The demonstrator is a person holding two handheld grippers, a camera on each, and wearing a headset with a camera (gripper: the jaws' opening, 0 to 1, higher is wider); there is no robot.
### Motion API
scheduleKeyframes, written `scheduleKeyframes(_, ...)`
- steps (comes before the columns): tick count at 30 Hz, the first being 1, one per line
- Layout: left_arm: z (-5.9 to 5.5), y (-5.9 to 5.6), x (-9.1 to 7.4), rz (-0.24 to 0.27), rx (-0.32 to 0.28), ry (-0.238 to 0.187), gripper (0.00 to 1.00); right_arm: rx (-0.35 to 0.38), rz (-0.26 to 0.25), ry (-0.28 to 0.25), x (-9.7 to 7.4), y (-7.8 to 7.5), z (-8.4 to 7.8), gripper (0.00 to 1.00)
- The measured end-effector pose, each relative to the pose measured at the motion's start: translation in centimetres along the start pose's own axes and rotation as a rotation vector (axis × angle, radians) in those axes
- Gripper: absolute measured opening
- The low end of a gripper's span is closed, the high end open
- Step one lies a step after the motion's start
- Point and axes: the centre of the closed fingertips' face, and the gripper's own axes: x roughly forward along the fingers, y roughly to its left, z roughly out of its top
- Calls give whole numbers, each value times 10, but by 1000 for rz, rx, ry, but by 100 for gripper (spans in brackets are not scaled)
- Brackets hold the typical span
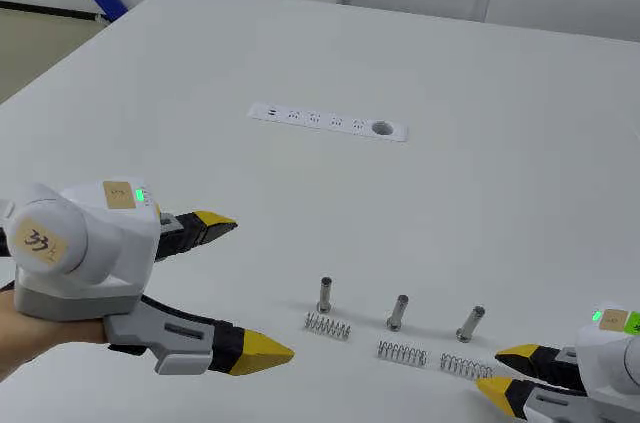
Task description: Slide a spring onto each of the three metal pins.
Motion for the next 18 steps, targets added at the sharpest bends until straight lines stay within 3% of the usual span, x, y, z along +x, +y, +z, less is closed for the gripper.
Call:
scheduleKeyframes(9, -2, -1, 2, -4, 0, 13, 92, -20, 28, 26, 8, 3, -4, 23)
scheduleKeyframes(14, -3, -1, 2, -4, 1, 17, 92, -116, 66, 57, 12, 7, -8, 23)
scheduleKeyframes(18, -3, -1, 2, -4, 0, 20, 92, -107, 80, 44, 14, 6, -5, 22)
